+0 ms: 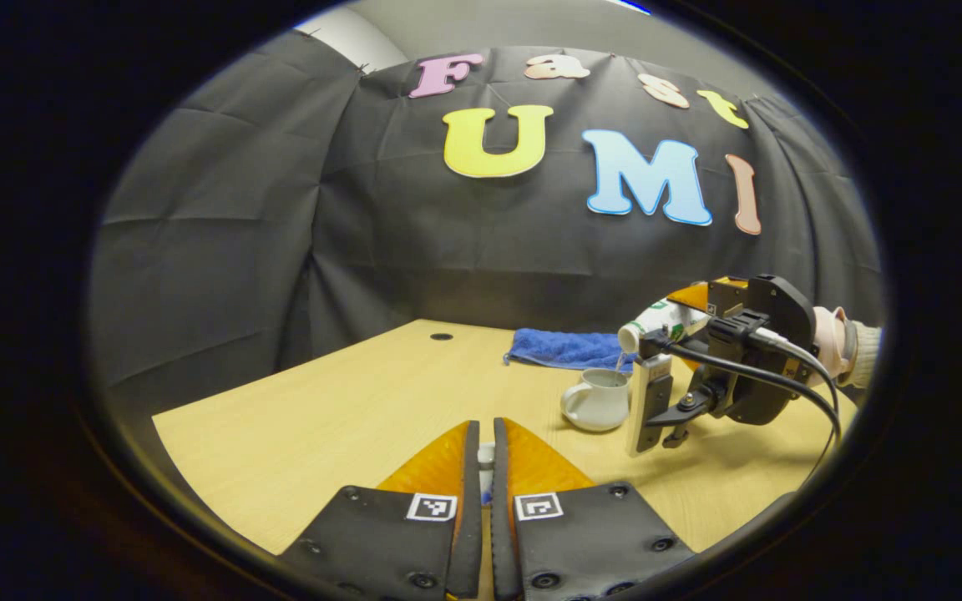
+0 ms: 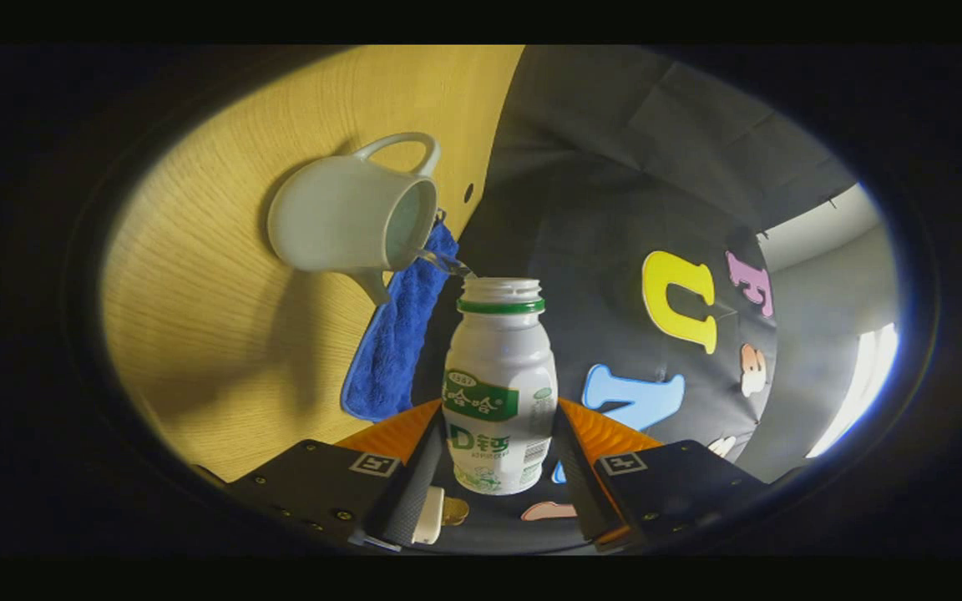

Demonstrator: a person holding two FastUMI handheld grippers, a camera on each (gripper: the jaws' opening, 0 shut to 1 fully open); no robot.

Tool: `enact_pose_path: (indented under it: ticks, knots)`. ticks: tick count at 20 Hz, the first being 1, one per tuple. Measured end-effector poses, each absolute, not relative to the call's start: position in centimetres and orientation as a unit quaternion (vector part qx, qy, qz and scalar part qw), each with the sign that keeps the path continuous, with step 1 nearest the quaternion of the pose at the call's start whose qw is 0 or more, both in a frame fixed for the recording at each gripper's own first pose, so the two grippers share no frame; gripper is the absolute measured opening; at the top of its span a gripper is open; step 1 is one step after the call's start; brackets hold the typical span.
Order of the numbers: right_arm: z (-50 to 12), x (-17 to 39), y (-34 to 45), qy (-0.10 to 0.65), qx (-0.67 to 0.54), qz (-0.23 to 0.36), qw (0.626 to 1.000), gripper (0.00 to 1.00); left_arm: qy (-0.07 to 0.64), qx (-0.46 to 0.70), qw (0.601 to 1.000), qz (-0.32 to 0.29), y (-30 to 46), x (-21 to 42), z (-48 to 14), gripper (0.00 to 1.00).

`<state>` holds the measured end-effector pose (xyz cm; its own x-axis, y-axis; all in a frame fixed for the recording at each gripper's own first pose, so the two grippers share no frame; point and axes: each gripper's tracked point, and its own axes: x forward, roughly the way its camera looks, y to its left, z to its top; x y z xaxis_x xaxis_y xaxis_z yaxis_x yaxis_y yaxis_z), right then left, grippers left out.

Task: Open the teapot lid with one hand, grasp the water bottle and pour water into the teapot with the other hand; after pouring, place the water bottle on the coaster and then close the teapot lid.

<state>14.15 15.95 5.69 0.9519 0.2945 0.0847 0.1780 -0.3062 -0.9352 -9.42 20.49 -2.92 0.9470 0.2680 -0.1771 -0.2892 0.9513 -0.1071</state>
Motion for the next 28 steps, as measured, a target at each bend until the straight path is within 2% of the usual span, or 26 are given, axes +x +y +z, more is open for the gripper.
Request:
enact_pose_path:
  ticks: [1, 6, 7, 9, 10, 11, 19, 20, 21, 22, 24, 26, 28]
  knots:
    - [5.8, 14.2, 16.0, -0.149, -0.808, 0.051, 0.568, 0.72, 0.081, -0.066, 0.984, 0.142, 20.5, -9.3, -2.9, 0.12]
    - [5.9, 14.0, 16.2, -0.158, -0.813, 0.051, 0.559, 0.72, 0.082, -0.067, 0.984, 0.143, 20.5, -9.5, -3.0, 0.15]
    - [6.1, 14.0, 16.3, -0.161, -0.814, 0.05, 0.556, 0.72, 0.083, -0.066, 0.984, 0.144, 20.5, -9.4, -3.2, 0.12]
    - [6.1, 13.9, 16.5, -0.166, -0.815, 0.05, 0.553, 0.71, 0.083, -0.064, 0.984, 0.143, 20.4, -9.4, -3.1, 0.12]
    - [6.1, 13.9, 16.6, -0.169, -0.816, 0.05, 0.551, 0.71, 0.085, -0.063, 0.984, 0.141, 20.3, -9.5, -3.1, 0.15]
    - [6.2, 13.9, 16.6, -0.171, -0.816, 0.051, 0.55, 0.72, 0.085, -0.061, 0.985, 0.14, 20.3, -9.5, -3.1, 0.11]
    - [7.6, 13.6, 17.3, -0.203, -0.824, 0.043, 0.526, 0.71, 0.081, -0.064, 0.984, 0.144, 20.5, -9.1, -2.8, 0.11]
    - [7.7, 13.8, 17.4, -0.206, -0.825, 0.043, 0.524, 0.71, 0.082, -0.063, 0.984, 0.144, 20.4, -9.0, -2.8, 0.15]
    - [7.8, 13.7, 17.5, -0.208, -0.826, 0.044, 0.522, 0.71, 0.084, -0.062, 0.984, 0.143, 20.5, -8.9, -2.8, 0.12]
    - [7.7, 13.6, 17.6, -0.211, -0.826, 0.044, 0.521, 0.71, 0.084, -0.061, 0.984, 0.143, 20.4, -8.9, -2.8, 0.15]
    - [7.7, 13.6, 17.7, -0.218, -0.826, 0.044, 0.519, 0.71, 0.084, -0.06, 0.984, 0.143, 20.3, -9.0, -2.8, 0.11]
    - [7.7, 13.5, 17.9, -0.226, -0.827, 0.043, 0.513, 0.71, 0.083, -0.061, 0.985, 0.142, 20.3, -9.0, -2.6, 0.15]
    - [7.9, 13.3, 18.2, -0.238, -0.83, 0.039, 0.503, 0.71, 0.082, -0.06, 0.984, 0.143, 20.4, -9.0, -2.5, 0.12]
